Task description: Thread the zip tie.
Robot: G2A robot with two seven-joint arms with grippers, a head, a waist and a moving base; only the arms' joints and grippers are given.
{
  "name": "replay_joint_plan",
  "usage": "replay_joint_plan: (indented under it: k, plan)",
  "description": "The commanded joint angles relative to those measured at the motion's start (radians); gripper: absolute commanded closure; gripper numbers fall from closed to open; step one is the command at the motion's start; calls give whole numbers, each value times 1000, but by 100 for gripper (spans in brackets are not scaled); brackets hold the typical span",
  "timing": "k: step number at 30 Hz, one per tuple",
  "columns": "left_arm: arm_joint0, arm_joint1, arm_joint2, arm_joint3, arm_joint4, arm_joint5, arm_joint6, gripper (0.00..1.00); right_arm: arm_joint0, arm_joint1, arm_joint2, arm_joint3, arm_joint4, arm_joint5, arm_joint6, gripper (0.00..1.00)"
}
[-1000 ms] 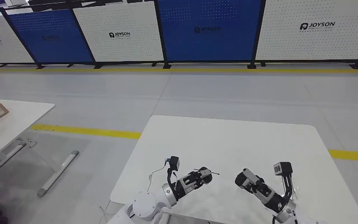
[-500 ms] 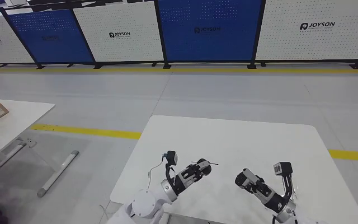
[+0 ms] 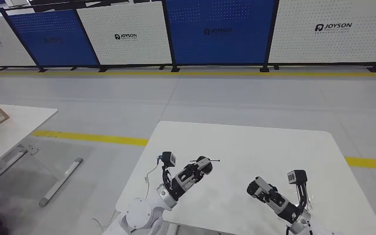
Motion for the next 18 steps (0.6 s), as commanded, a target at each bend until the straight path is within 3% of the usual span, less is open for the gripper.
replay_joint_plan:
  k: [1, 3, 8, 10, 12, 18]
  plan:
    - [0, 0, 0, 0, 0, 0, 0, 100, 0, 0, 0, -1, 1, 1, -2, 0]
    - [0, 0, 0, 0, 0, 0, 0, 100, -1, 0, 5, -11, 16, 10, 1, 0]
    - [0, 0, 0, 0, 0, 0, 0, 100, -46, 11, 114, -20, 123, -8, 6, 0]
    - [0, 0, 0, 0, 0, 0, 0, 100, -68, 15, 151, -17, 114, 23, -18, 0]
    - [0, 0, 0, 0, 0, 0, 0, 100, -73, 17, 159, -22, 85, 63, -37, 0]
    - [-13, -2, 5, -12, 6, -1, 15, 100, -73, 17, 159, -22, 85, 63, -37, 0]
